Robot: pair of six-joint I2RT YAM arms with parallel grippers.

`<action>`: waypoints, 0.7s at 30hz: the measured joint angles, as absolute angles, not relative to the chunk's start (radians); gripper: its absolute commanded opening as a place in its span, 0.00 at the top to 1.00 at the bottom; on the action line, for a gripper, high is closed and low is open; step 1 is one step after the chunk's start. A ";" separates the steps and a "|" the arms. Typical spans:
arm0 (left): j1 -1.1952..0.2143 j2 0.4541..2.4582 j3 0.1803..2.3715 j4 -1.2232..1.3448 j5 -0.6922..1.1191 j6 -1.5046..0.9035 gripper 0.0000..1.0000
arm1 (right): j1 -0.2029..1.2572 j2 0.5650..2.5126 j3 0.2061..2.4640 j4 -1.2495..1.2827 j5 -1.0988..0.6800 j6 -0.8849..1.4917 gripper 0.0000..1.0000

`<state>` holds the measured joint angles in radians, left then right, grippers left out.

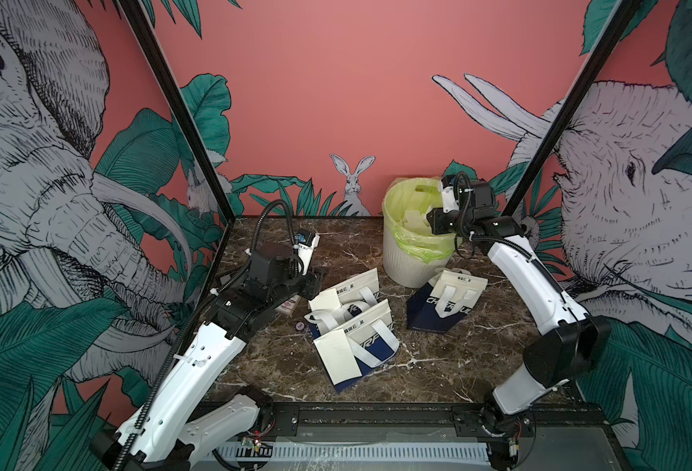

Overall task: Shred takeout receipts and throw away
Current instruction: Place the takeout receipt in the trash bin.

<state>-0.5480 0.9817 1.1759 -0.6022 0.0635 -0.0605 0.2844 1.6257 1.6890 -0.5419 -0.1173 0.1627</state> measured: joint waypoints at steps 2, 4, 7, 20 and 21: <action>-0.548 0.981 1.192 -0.601 0.106 -0.064 0.48 | 0.281 1.621 1.690 -0.541 -0.112 0.163 0.36; -0.548 0.981 1.201 -0.600 0.144 -0.070 0.50 | 0.281 1.617 1.690 -0.541 -0.105 0.157 0.33; -0.548 0.982 1.212 -0.600 0.189 -0.080 0.52 | 0.281 1.613 1.690 -0.542 -0.097 0.154 0.39; -0.642 1.041 1.319 -0.670 0.256 -0.072 0.53 | 0.451 1.339 1.561 -0.564 -0.057 0.123 0.38; -0.703 1.063 1.344 -0.681 0.241 -0.058 0.52 | 0.481 1.294 1.534 -0.563 -0.055 0.123 0.38</action>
